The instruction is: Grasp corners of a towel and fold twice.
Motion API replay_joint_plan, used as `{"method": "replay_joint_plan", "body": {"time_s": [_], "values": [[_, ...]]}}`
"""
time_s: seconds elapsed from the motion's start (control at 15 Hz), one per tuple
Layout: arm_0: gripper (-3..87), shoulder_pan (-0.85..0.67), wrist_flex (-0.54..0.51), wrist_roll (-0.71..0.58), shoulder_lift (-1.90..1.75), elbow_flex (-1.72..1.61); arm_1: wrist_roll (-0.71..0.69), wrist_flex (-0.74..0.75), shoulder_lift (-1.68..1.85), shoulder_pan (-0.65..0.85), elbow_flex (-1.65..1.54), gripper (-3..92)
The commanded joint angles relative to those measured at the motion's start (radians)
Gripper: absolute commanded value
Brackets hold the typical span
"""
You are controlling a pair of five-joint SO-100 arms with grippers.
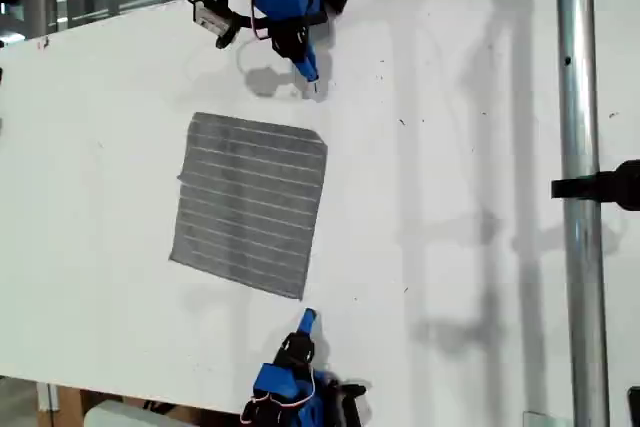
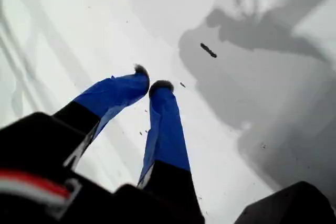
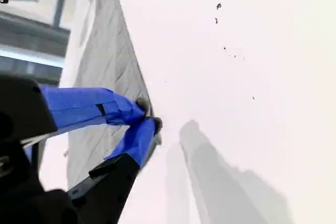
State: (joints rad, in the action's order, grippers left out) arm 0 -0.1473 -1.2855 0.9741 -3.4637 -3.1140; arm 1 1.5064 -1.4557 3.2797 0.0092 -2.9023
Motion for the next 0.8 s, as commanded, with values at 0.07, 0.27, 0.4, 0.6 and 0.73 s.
{"method": "replay_joint_plan", "body": {"time_s": [0.07, 0.27, 0.4, 0.6, 0.73], "values": [[0.2, -0.107, -0.003, 0.499, -0.006, -0.005, 0.0, -0.011, 0.009, 0.054, 0.017, -0.2], [0.9, -0.106, -0.003, 0.514, -0.006, -0.005, 0.002, -0.011, 0.009, 0.057, 0.017, -0.2], [2.6, -0.106, -0.005, 0.518, -0.006, -0.005, 0.003, -0.011, 0.009, 0.052, 0.018, -0.2], [1.0, -0.104, -0.005, 0.523, -0.006, -0.005, 0.014, 0.017, 0.008, 0.028, 0.055, -0.3], [-0.2, -0.103, -0.005, 0.526, -0.006, -0.005, 0.003, 0.046, -0.107, 0.018, 0.164, -0.3]]}}
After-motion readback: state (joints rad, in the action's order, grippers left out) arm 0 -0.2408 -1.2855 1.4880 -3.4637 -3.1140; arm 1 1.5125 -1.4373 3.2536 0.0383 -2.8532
